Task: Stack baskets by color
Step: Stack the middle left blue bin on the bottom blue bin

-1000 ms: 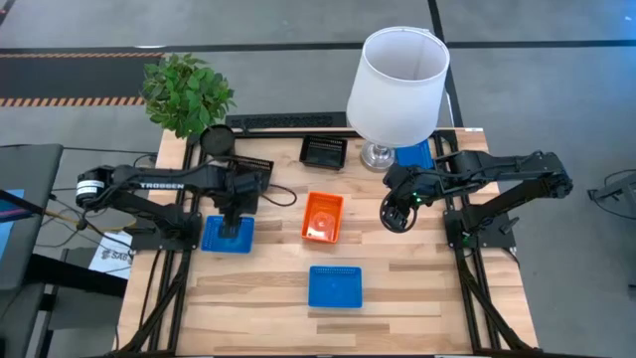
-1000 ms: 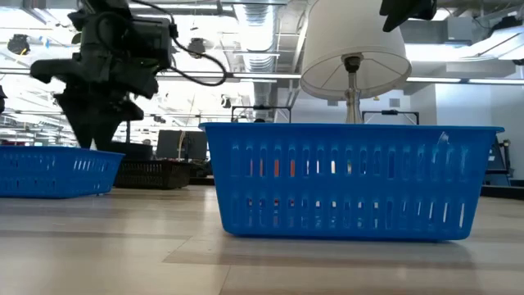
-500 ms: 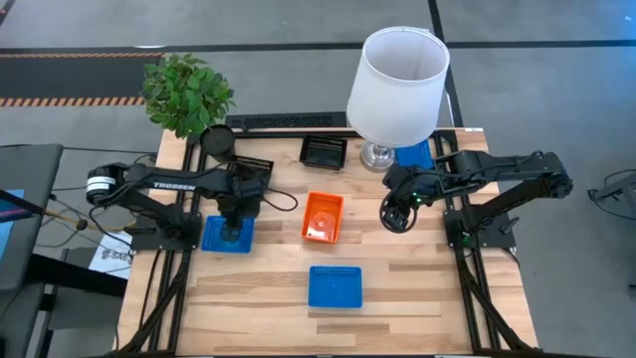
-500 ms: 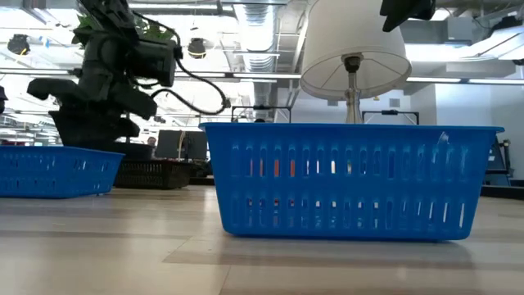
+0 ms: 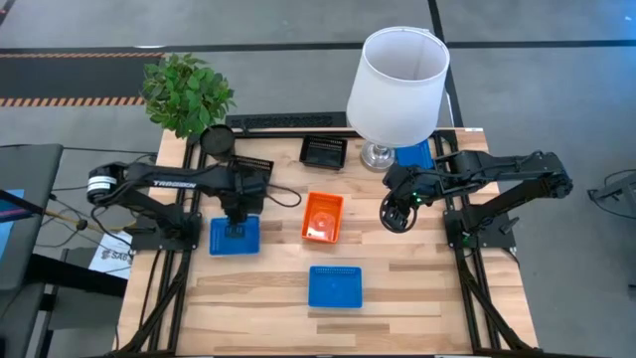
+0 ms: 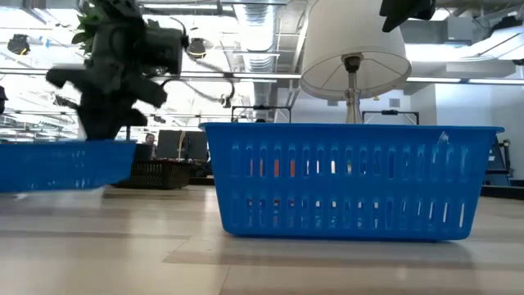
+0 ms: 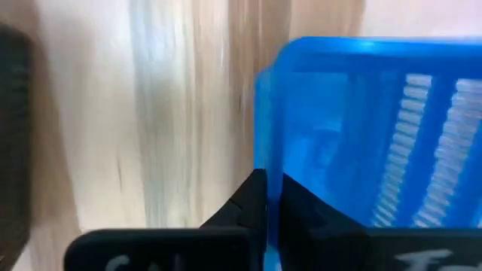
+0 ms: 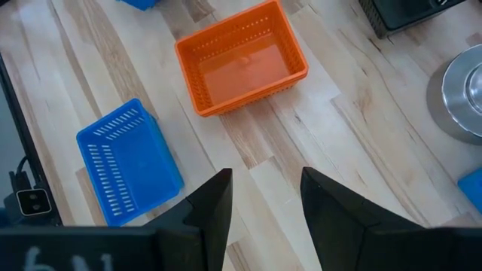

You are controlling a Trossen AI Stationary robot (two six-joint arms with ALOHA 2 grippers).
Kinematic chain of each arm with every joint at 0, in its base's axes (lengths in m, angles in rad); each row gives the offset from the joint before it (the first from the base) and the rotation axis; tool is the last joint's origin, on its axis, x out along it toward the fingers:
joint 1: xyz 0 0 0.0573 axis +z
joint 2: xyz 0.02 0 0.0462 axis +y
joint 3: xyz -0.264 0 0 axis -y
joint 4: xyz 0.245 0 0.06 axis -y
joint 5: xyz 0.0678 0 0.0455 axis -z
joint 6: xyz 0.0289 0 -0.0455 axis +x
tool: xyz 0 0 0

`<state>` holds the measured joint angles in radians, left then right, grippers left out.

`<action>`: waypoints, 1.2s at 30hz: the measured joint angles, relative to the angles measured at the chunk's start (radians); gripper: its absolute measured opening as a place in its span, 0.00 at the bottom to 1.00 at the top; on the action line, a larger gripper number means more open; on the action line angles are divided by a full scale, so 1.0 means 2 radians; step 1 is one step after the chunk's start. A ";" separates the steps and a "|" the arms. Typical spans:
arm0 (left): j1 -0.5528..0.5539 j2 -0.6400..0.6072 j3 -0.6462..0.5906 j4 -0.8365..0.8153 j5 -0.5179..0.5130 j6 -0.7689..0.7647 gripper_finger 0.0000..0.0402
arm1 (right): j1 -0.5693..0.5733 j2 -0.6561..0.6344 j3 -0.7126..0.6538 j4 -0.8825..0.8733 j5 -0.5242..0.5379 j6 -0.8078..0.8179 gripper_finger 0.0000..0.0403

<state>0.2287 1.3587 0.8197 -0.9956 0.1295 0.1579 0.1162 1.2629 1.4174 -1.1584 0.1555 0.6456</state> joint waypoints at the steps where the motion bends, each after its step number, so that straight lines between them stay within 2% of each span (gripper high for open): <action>1: 0.000 -0.004 0.013 -0.007 0.006 -0.007 0.00 | 0.000 0.000 0.000 0.000 0.000 0.000 0.44; 8: -0.029 -0.012 0.142 -0.079 0.068 -0.087 0.00 | 0.000 0.000 0.000 -0.010 0.000 -0.007 0.44; 11: -0.064 -0.012 0.198 -0.074 0.072 -0.131 0.00 | 0.000 0.000 0.000 -0.010 0.001 -0.016 0.44; 14: -0.104 -0.010 0.237 -0.034 0.068 -0.182 0.00 | 0.000 0.000 0.000 -0.009 0.001 -0.025 0.44; 17: -0.142 -0.008 0.248 0.034 0.060 -0.226 0.00 | 0.000 0.000 0.000 -0.009 0.001 -0.036 0.44; 22: -0.184 -0.003 0.233 0.176 0.037 -0.289 0.00 | 0.004 0.000 0.000 -0.025 0.001 -0.066 0.44; 28: -0.227 0.062 0.233 0.319 0.011 -0.307 0.00 | 0.005 0.000 0.000 -0.064 0.001 -0.086 0.44; 31: -0.232 0.111 0.242 0.344 0.014 -0.292 0.00 | 0.009 -0.001 0.000 -0.080 0.001 -0.064 0.44; 36: -0.219 0.172 0.293 0.312 0.007 -0.249 0.00 | 0.058 -0.010 0.000 -0.116 0.011 0.038 0.44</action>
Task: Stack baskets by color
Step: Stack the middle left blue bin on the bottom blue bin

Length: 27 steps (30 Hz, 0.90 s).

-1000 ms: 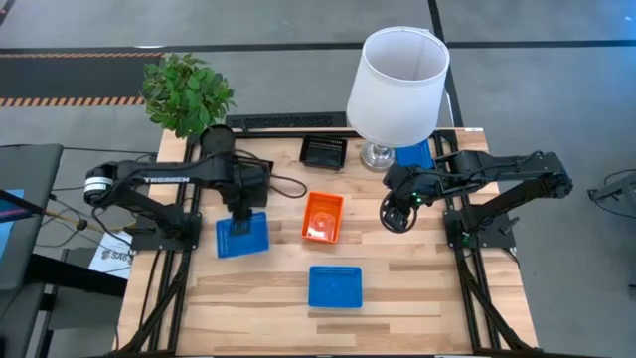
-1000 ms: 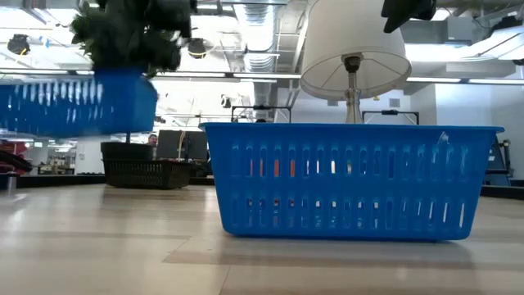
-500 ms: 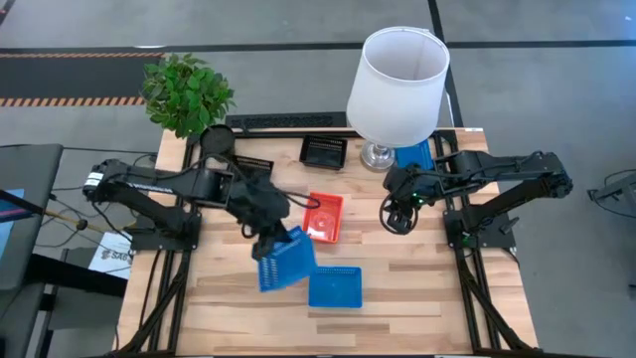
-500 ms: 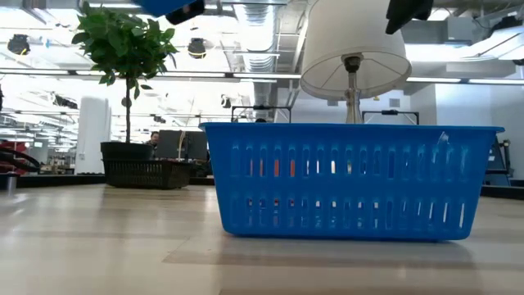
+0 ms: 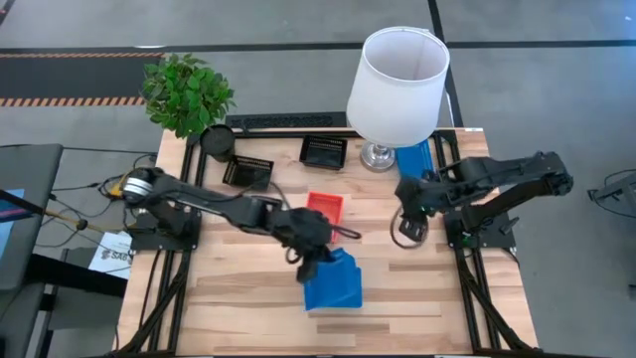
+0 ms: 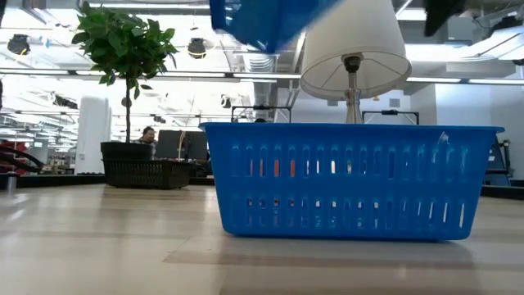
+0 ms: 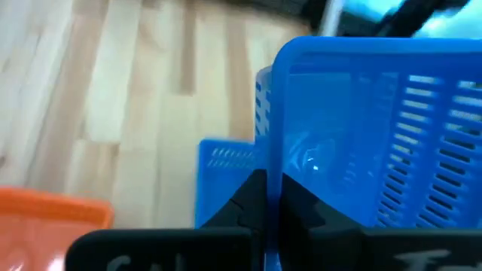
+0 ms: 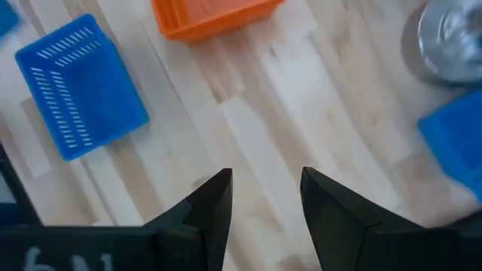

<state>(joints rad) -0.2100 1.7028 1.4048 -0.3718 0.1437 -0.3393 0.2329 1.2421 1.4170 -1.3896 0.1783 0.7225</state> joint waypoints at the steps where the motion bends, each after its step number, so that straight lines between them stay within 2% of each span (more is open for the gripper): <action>1: 0.001 0.013 0.013 -0.022 0.001 0.009 0.00 | 0.017 -0.004 0.000 -0.001 0.005 0.026 0.44; 5: 0.001 0.075 0.090 -0.116 0.012 0.061 0.00 | 0.077 -0.018 0.001 -0.001 0.008 0.103 0.44; 9: 0.005 0.133 0.179 -0.214 0.010 0.092 0.00 | 0.131 -0.028 0.001 -0.009 0.051 0.170 0.44; 13: 0.011 0.181 0.240 -0.242 0.022 0.113 0.00 | 0.175 -0.032 0.000 -0.012 0.090 0.220 0.44; 19: 0.016 0.227 0.282 -0.277 0.034 0.125 0.00 | 0.218 -0.032 0.000 -0.014 0.120 0.245 0.44; 27: 0.016 0.239 0.286 -0.292 0.027 0.127 0.00 | 0.227 -0.032 0.000 -0.016 0.125 0.242 0.44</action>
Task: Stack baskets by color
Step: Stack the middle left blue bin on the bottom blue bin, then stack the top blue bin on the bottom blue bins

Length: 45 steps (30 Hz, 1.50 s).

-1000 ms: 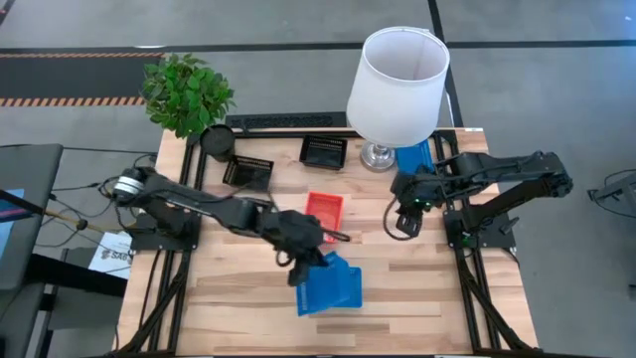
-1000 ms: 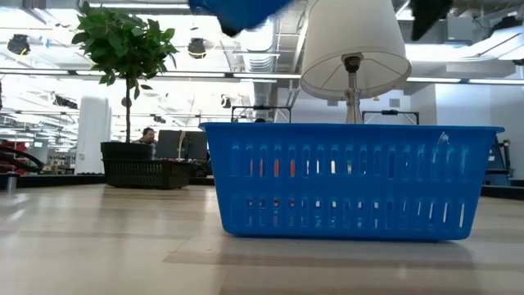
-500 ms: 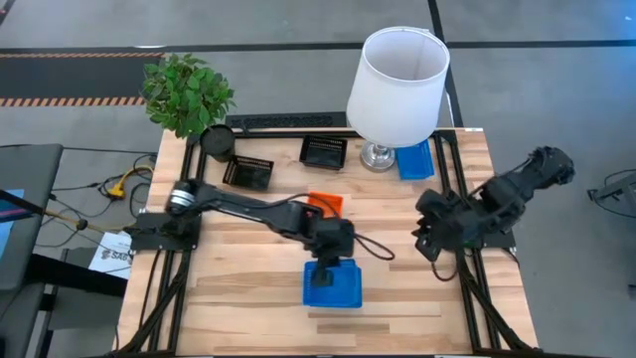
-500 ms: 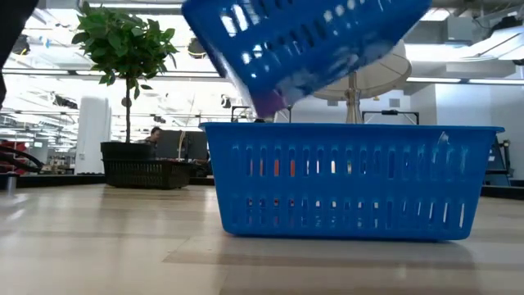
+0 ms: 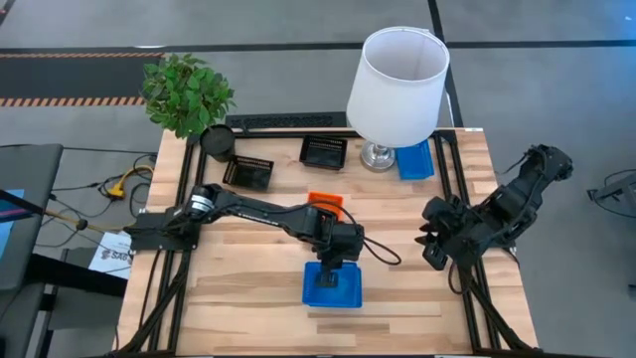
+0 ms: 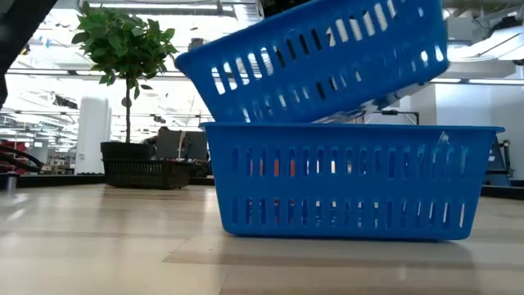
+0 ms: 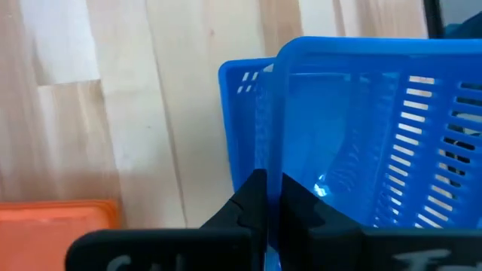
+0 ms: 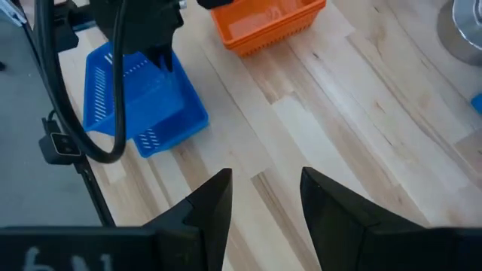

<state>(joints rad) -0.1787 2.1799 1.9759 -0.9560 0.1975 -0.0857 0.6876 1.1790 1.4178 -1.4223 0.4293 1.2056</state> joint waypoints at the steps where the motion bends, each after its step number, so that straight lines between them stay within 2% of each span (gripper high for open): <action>1: 0.000 0.000 0.000 0.000 -0.003 0.000 0.00 | 0.000 0.000 0.000 0.000 0.000 -0.003 0.44; 10: 0.000 0.000 0.000 -0.004 0.021 0.008 0.02 | 0.000 0.000 0.000 -0.007 -0.001 -0.017 0.44; 16: 0.000 0.000 0.000 -0.016 0.009 0.001 0.12 | 0.000 0.000 0.000 -0.013 -0.002 -0.018 0.44; 24: 0.000 0.000 0.000 -0.011 0.026 0.015 0.25 | 0.000 0.000 0.000 -0.022 -0.003 -0.018 0.44; 28: 0.000 0.000 0.001 -0.009 0.027 -0.010 0.30 | 0.000 -0.001 0.000 -0.022 -0.003 -0.019 0.44; 33: 0.006 -0.001 0.056 -0.033 0.069 -0.026 0.31 | -0.008 -0.001 0.000 -0.026 -0.008 -0.018 0.44; 36: 0.007 -0.001 0.106 -0.063 0.061 -0.032 0.31 | -0.042 -0.001 0.000 -0.026 -0.025 -0.028 0.44; 41: -0.001 -0.003 0.192 -0.168 -0.013 -0.026 0.31 | -0.148 -0.001 0.000 -0.026 -0.047 -0.114 0.44; 45: -0.016 -0.042 0.158 -0.212 -0.060 -0.030 0.31 | -0.241 0.003 -0.001 -0.014 -0.068 -0.192 0.44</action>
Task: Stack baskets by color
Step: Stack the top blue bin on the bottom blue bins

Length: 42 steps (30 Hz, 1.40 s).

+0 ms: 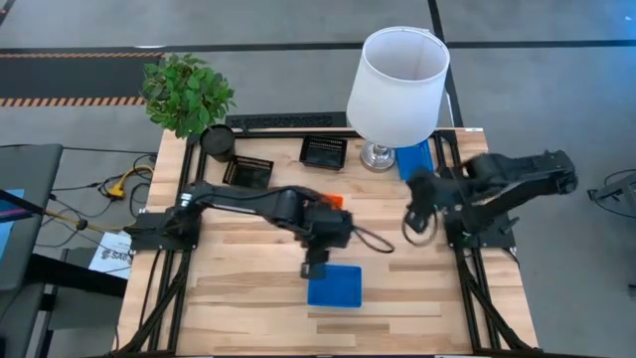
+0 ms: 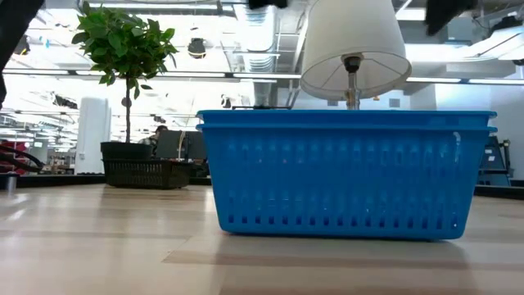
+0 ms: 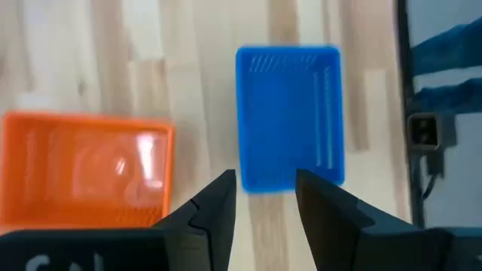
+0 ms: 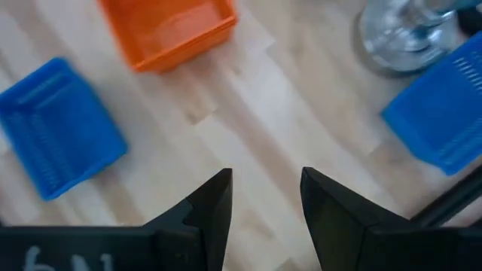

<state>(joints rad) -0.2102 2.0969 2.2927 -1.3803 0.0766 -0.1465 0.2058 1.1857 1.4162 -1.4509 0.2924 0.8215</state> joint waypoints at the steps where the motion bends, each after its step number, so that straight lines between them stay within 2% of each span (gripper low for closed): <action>1: -0.006 -0.010 -0.010 -0.009 -0.013 -0.007 0.31 | -0.018 0.002 -0.003 0.009 0.001 -0.017 0.44; 5: -0.026 -0.042 -0.058 -0.012 -0.055 -0.047 0.31 | -0.086 0.002 -0.066 0.068 0.002 -0.054 0.47; 12: -0.055 -0.099 -0.151 0.066 -0.110 -0.087 0.31 | -0.183 -0.008 -0.232 0.215 0.018 -0.075 0.59; 19: -0.054 -0.166 -0.260 0.159 -0.126 -0.115 0.31 | -0.257 -0.003 -0.307 0.330 0.144 -0.105 0.62; 25: -0.043 -0.212 -0.332 0.230 -0.134 -0.148 0.31 | -0.332 0.025 -0.338 0.405 0.112 -0.152 0.62; 30: -0.043 -0.222 -0.347 0.231 -0.139 -0.160 0.31 | -0.376 0.058 -0.357 0.473 0.084 -0.203 0.62; 36: -0.043 -0.222 -0.347 0.232 -0.143 -0.168 0.31 | -0.394 0.105 -0.363 0.482 0.063 -0.199 0.62; 42: -0.043 -0.222 -0.347 0.230 -0.144 -0.169 0.31 | -0.379 0.133 -0.363 0.470 0.055 -0.178 0.62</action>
<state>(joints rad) -0.2955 1.6520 1.5986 -0.9203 -0.2108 -0.4835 -0.5530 1.4524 0.6899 -0.5115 0.4021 0.4649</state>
